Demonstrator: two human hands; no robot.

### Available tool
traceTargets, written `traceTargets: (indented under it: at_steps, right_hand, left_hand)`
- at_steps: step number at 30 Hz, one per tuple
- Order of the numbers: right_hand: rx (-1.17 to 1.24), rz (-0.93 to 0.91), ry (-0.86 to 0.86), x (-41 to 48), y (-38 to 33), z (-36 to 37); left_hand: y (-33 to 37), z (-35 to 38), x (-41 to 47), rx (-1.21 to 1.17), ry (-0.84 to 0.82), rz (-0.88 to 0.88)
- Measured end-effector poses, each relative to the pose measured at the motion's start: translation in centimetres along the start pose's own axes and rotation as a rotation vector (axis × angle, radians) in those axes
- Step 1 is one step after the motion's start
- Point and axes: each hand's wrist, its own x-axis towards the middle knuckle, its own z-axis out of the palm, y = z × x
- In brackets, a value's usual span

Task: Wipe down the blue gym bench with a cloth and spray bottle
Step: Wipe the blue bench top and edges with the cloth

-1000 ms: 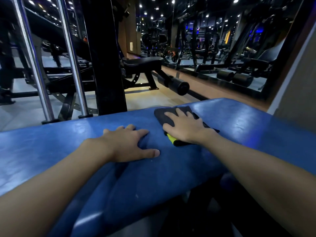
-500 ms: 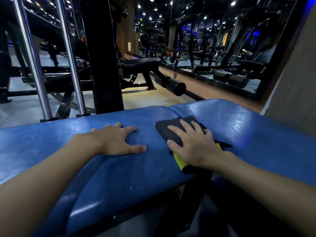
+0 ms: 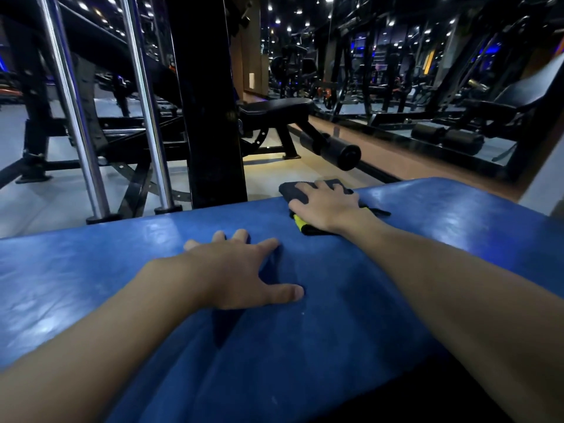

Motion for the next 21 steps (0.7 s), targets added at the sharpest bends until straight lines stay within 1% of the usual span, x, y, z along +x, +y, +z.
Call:
traceTargets:
  at_steps: [5, 15, 18, 21]
  right_hand:
    - [-0.021, -0.010, -0.044, -4.1, 0.8, -0.1]
    - [-0.125, -0.067, -0.004, -19.6, 3.2, 0.0]
    - [-0.101, -0.101, -0.013, -21.2, 3.6, -0.5]
    - [-0.087, -0.095, 0.081, -20.2, 2.9, 0.1]
  left_hand:
    - [0.2, 0.2, -0.4, -0.016, 0.036, 0.002]
    - [-0.1, 0.8, -3.0, -0.113, 0.165, 0.042]
    - [-0.5, 0.8, -3.6, -0.114, 0.143, -0.013]
    - [-1.0, 1.1, -3.4, -0.096, 0.079, -0.034]
